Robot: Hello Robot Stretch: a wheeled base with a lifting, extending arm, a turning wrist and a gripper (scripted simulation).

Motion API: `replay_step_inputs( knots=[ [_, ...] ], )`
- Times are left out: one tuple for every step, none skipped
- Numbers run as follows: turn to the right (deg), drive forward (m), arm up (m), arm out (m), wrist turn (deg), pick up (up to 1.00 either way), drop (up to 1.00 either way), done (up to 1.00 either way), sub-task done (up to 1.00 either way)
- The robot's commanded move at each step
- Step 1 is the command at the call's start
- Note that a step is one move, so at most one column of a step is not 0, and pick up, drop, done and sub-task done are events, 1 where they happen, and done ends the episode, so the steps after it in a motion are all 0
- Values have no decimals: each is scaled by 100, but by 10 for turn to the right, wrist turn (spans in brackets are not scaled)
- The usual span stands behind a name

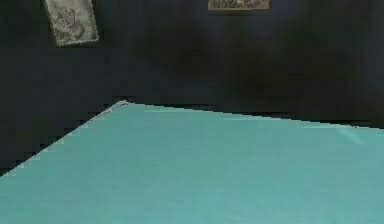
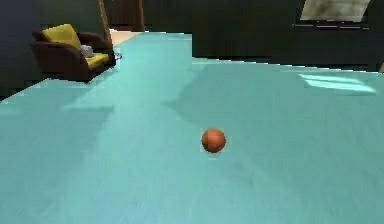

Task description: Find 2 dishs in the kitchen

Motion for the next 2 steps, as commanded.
replay_step_inputs(
  knots=[
    [-450,0,0,0,0,0,0,0,0],
    [-360,0,0,0,0,0,0,0,0]
  ],
)
